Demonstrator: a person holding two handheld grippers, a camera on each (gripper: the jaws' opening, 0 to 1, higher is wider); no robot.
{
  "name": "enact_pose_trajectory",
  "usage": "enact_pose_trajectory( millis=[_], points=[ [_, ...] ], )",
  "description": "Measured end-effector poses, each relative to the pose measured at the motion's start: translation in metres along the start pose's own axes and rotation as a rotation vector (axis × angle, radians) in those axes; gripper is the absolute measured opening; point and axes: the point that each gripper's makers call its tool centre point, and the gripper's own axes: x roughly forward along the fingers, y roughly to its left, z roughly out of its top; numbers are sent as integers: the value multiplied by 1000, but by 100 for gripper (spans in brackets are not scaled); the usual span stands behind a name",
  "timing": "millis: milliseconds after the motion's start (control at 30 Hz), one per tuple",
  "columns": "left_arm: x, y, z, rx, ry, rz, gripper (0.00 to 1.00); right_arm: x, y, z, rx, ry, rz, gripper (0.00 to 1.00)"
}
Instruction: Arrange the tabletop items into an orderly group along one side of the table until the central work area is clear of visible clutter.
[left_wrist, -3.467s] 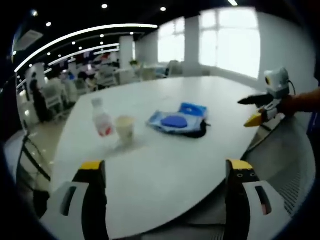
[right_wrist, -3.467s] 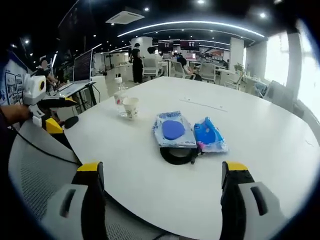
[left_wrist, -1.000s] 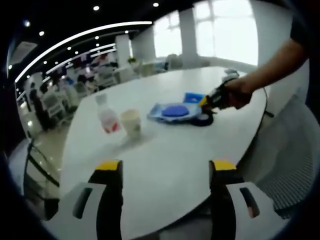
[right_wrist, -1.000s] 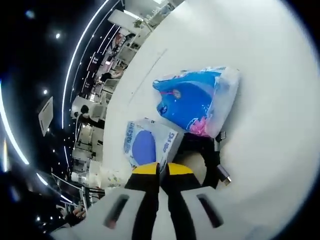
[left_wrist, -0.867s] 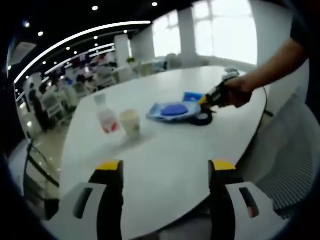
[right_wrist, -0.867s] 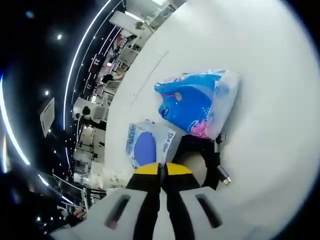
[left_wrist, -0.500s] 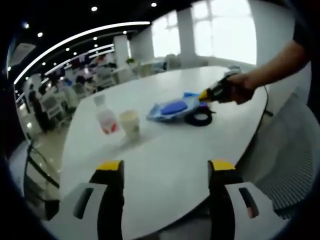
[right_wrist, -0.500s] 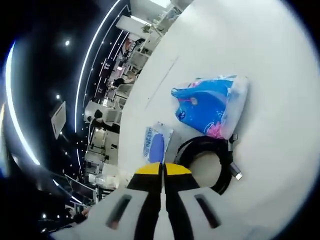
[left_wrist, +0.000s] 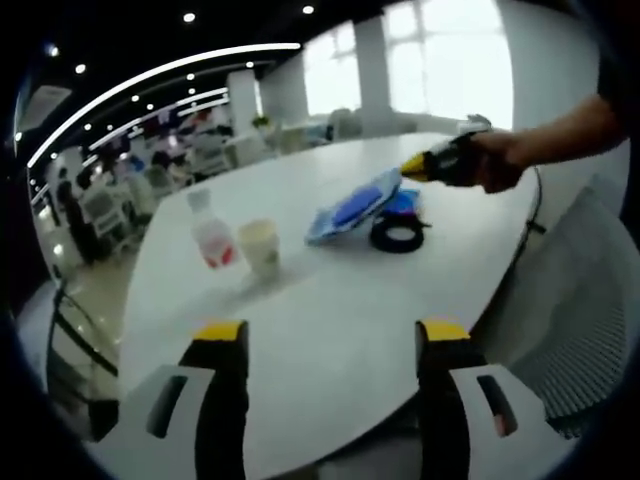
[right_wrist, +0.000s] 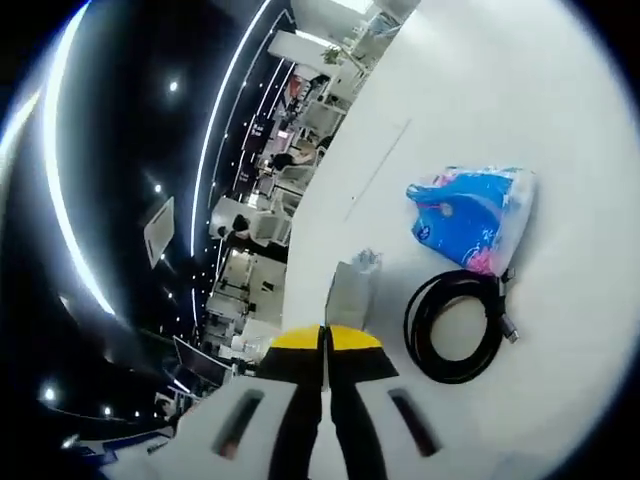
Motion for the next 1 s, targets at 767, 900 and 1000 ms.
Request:
enact_pose_trajectory(
  millis=[767, 900, 1000],
  points=[
    [0, 0, -1, 0, 2, 4, 64, 22, 8, 11, -185, 38, -32, 0],
    [0, 1, -1, -4, 3, 9, 64, 32, 9, 26, -209, 13, -49, 0],
    [0, 2, -1, -3, 3, 14, 63, 40, 14, 35, -207, 1, -45, 0]
  ],
)
